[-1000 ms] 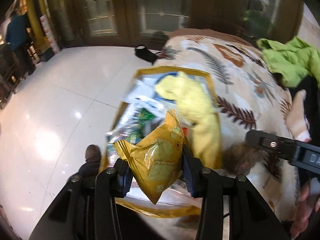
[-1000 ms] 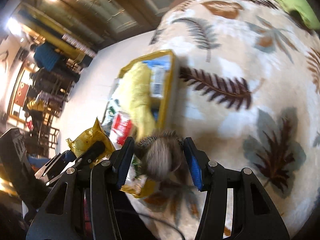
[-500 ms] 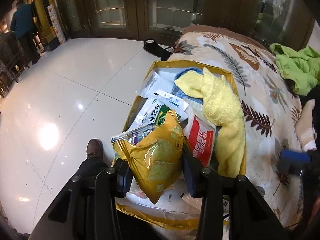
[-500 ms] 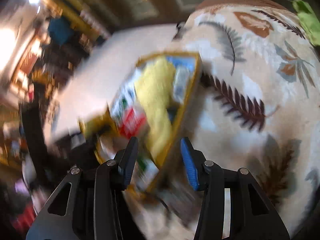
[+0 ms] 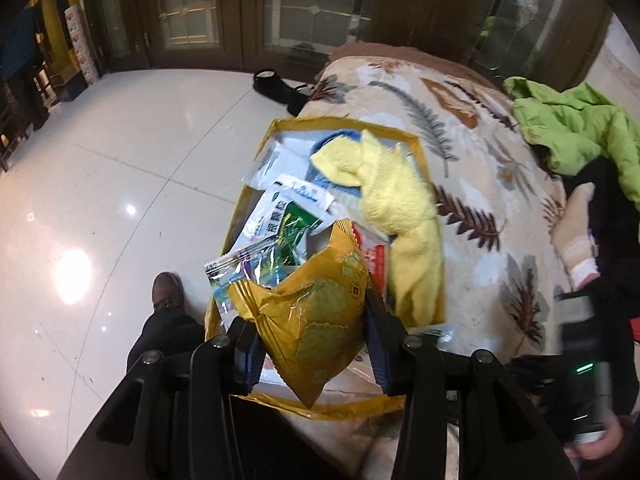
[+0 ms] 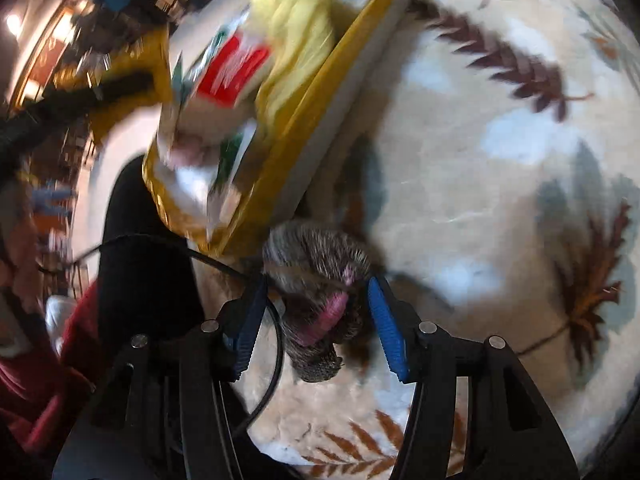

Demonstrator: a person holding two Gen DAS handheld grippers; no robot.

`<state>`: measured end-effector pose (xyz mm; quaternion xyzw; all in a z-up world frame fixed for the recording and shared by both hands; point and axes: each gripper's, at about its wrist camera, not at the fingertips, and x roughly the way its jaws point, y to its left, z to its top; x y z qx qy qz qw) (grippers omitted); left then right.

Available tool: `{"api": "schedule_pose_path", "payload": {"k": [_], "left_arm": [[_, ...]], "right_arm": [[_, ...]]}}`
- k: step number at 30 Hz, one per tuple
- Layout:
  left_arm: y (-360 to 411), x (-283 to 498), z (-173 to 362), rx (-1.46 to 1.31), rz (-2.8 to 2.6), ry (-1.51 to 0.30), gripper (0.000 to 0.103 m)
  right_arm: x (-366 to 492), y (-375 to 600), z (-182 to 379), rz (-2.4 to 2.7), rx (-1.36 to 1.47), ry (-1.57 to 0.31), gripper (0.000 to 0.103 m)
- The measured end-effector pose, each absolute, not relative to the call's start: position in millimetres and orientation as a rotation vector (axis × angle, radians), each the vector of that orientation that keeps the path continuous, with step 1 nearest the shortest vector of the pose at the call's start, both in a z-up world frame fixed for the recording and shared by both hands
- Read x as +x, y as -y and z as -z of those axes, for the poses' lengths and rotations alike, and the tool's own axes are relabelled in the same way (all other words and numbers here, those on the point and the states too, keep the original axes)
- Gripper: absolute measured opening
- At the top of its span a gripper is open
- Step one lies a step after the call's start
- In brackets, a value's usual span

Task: Organize soft objects
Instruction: 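Carry the yellow packet and grey knit ball into the box and open both grippers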

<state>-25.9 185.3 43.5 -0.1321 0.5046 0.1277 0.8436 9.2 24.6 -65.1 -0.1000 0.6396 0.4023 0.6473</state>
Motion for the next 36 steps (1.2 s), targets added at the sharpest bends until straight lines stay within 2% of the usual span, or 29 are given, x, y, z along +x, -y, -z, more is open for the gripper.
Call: {"api": "schedule_pose_path", "payload": {"k": [1,4,11,16,25,30,36], "left_arm": [[-184.4,-27.2,-46.2,-0.27,-0.267,-1.062,0.043],[-185.4,-29.5,-47.0,-0.264,-0.259,-1.068,0.044],[-191.7,-27.9,-32.9,-0.278,-0.278,-1.099,0.044],[-183.8,-20.6,-20.3,-0.239,-0.29,-1.111,0.044],[-197.2,-8.9,-9.6,-0.196,-0.374,-1.086,0.044],[-202.6,-9.0,-5.0,-0.215,-0.374,-1.087,0.045],[-200.7,-9.8,-6.8,-0.199,-0.384,-1.075,0.047]], "right_arm": [[4.2,-28.4,72.7,-0.91,-0.27,-1.455,0.04],[0.0,-23.4,70.7,-0.892,-0.25,-1.404,0.039],[25.5,3.6,19.4,-0.812,-0.183,-1.258,0.038],[35.0,-35.4,-5.2,-0.889,-0.129,-1.216,0.039],[43.5,-111.4,4.0,-0.885,-0.252,-1.18,0.039],[44.7,-112.8,25.7,-0.875,-0.264,-1.225,0.039],[43.0,-108.5,21.0,-0.888,-0.275,-1.249,0.041]]}}
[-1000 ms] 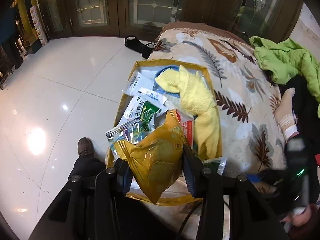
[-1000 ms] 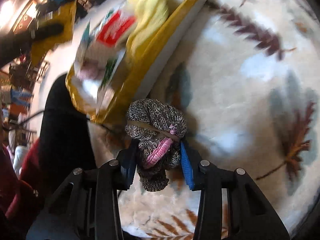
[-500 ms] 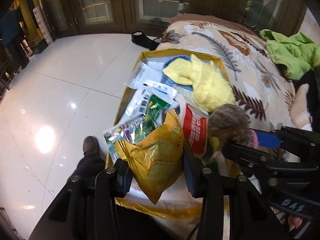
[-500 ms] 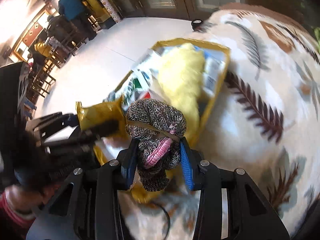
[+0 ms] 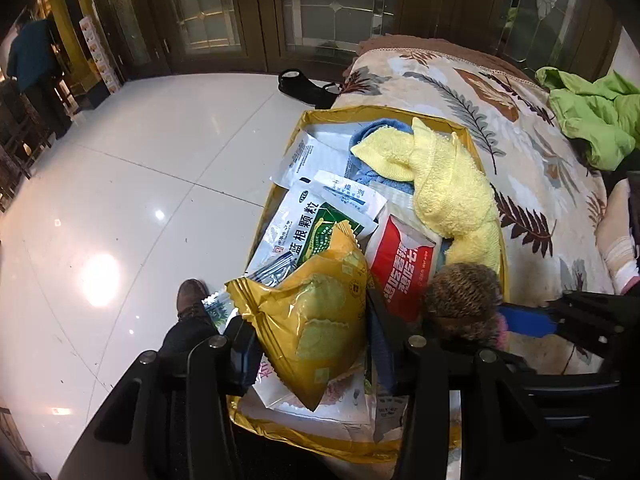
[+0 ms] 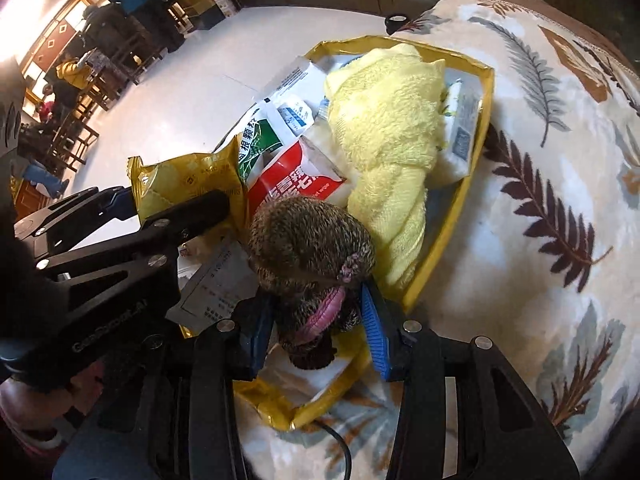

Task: Organize soft objects
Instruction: 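Carry the yellow packet and grey knit ball into the box and open both grippers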

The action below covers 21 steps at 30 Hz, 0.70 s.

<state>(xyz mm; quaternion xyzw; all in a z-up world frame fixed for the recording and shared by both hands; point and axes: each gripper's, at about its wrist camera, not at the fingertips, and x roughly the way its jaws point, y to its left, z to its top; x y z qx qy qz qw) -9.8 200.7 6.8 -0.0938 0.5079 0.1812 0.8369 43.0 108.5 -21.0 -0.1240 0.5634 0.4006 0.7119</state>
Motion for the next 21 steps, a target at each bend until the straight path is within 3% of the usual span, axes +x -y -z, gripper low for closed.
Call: {"api": "schedule_pose_path", "payload": {"k": [6,14,21], "left_arm": [[-204.9,-10.8,-10.4,-0.21,-0.413,-1.072,0.06],[-202.8,-12.8,-24.3,-0.179,-0.441,-1.03,0.06],[-193.4,-9.7,-41.2,-0.14,-0.446,-0.962,0.065]], "right_arm": [[41.9,-98.5,12.3,-0.904,-0.241,-1.244,0.043],[40.2,-99.6,11.6,-0.901,-0.227,-1.257,0.044],[35.7,-79.4,-22.4,-0.898,-0.178,-1.163,0.044]]}}
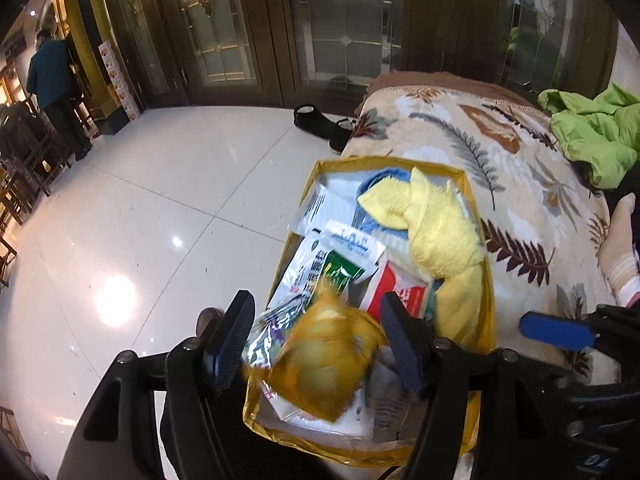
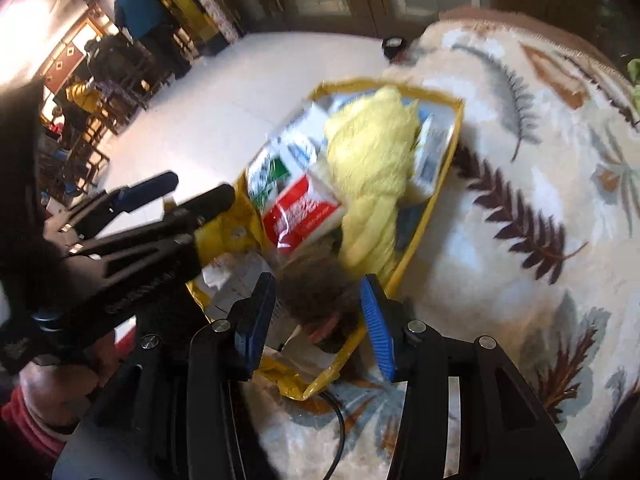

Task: Organize soft objects
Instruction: 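Carry the yellow packet and grey knit ball into the box and open both grippers, then lift both open grippers away from the box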

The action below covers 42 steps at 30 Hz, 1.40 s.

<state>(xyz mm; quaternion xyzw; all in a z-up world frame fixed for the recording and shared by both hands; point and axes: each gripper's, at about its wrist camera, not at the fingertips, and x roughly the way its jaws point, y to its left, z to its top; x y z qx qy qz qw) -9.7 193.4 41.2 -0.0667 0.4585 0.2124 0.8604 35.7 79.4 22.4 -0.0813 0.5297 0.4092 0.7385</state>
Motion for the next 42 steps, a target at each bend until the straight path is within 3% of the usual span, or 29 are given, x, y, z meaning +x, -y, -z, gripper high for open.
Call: {"api": "schedule_pose_path", "payload": {"k": [11,15,18,42], "left_arm": [[-174.8,-1.3,-59.1,-0.127,-0.454,-0.895,0.072],[-171.4,-0.5,-60.4,-0.124,-0.45,-0.882,0.073],[-169.9,0.0,-59.1,-0.122,-0.451,-0.882,0.079],[-160.2,4.5,-51.9,-0.147,-0.358,-0.895,0.081]], "right_arm": [[22.6,-65.7,-48.7,-0.736,-0.182,-0.986,0.044],[23.9,-65.7,-45.2,-0.717,-0.168,-0.991,0.044],[26.2,-63.8,-42.4,-0.709,-0.162,-1.001,0.045],[34.6,-45.2,-36.2,-0.669,-0.088,-1.043,0.044]]}}
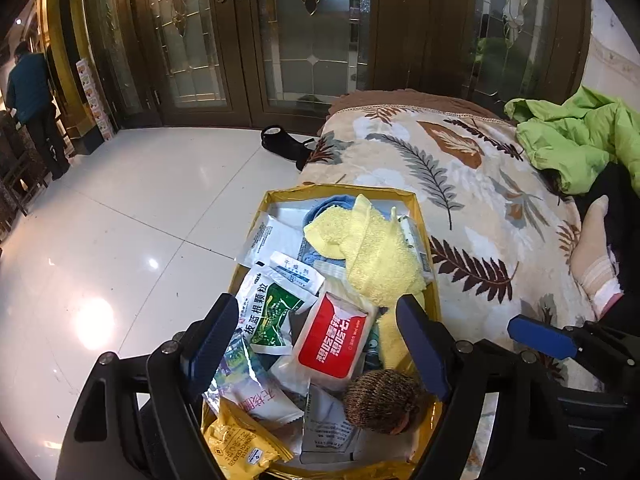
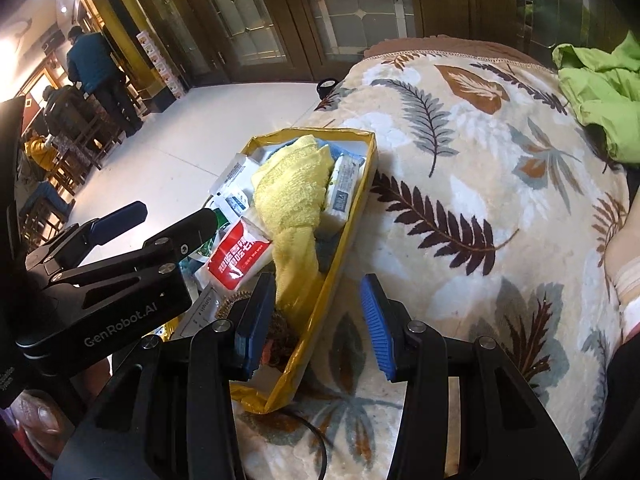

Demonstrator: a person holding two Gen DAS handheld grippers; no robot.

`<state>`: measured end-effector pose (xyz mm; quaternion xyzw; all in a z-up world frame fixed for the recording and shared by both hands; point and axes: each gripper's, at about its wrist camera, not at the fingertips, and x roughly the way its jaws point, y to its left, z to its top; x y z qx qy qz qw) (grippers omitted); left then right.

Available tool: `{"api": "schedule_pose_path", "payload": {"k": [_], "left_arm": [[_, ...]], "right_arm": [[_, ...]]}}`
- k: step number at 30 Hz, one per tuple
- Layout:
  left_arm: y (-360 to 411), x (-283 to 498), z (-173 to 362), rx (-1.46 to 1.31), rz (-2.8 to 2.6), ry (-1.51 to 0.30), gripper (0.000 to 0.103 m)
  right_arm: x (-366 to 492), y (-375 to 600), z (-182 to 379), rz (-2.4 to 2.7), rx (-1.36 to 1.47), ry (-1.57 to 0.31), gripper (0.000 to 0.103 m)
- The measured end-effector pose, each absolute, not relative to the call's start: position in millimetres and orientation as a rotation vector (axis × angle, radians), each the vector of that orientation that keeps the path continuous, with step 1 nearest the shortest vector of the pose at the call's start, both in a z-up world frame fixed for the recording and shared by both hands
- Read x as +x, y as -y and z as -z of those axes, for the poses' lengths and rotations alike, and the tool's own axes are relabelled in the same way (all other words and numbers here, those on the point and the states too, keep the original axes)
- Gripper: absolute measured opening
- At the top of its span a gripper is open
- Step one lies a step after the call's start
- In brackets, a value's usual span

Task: Organize soft objects
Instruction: 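Lift both open grippers away from the box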

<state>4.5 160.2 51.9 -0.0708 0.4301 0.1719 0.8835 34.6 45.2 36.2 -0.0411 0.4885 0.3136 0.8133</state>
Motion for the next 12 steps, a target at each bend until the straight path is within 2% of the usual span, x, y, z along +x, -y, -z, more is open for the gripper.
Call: {"api": "schedule_pose_path", "payload": {"k": [12], "left_arm": [[-150.4,-1.3,-62.2,-0.142,-0.363,-0.864,0.082]], "right_arm": [[40.5,-30.9,-37.5,-0.648,-0.038,-1.047,0.044]]}}
